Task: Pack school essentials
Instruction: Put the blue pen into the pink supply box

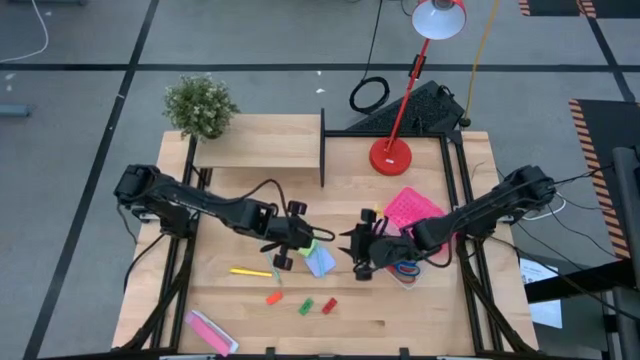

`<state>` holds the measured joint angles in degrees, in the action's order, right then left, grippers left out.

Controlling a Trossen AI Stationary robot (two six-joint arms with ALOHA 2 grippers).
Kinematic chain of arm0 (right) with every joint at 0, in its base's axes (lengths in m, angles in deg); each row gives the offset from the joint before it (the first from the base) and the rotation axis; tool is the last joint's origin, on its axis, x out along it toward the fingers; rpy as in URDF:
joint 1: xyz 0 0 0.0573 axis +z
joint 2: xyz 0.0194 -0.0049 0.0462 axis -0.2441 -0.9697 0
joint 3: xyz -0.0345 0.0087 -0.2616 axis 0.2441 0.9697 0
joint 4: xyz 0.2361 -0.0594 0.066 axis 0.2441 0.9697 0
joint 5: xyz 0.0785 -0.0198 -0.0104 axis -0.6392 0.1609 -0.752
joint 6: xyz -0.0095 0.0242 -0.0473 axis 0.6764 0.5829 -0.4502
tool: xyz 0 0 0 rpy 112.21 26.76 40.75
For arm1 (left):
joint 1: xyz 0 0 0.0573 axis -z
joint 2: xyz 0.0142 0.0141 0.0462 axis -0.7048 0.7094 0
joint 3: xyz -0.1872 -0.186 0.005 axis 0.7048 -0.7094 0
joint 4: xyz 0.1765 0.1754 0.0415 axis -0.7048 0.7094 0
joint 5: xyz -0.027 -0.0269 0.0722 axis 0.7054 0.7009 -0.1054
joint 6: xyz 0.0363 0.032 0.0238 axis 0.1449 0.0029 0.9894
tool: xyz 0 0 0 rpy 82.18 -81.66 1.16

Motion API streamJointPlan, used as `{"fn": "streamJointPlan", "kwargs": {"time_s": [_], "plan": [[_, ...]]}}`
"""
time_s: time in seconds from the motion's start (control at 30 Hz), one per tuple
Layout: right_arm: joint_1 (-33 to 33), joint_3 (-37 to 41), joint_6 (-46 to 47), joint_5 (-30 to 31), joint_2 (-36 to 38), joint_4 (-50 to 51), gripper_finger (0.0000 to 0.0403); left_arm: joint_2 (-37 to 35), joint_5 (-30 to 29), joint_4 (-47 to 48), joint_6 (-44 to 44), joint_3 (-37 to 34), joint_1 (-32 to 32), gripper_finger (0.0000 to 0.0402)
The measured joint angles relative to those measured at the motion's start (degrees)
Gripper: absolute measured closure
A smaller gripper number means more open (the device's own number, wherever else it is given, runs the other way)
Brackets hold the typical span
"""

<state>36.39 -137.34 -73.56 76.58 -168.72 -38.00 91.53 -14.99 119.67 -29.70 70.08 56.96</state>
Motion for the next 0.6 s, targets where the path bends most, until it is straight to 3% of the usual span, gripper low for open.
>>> {"fn": "streamJointPlan", "kwargs": {"time_s": [0.1,0.27,0.4,0.6], "plan": [[0.0,0.0,4.7,-3.1,0.5,2.8,0.0239,0.0,1.3,-0.2,1.2,-2.2,0.9,0.0383],[0.4,-0.1,12.9,-0.2,-1.4,2.7,0.0239,0.0,0.7,-5.2,2.2,-6.4,2.0,0.0365],[0.5,0.0,16.8,-0.3,-6.2,-0.5,0.024,0.0,-2.5,-8.9,-1.7,-8.2,2.8,0.0329],[-2.5,-0.5,25.2,-6.4,-13.0,-6.8,0.0237,0.0,-7.0,-6.5,-10.1,-8.3,5.6,0.031]]}}
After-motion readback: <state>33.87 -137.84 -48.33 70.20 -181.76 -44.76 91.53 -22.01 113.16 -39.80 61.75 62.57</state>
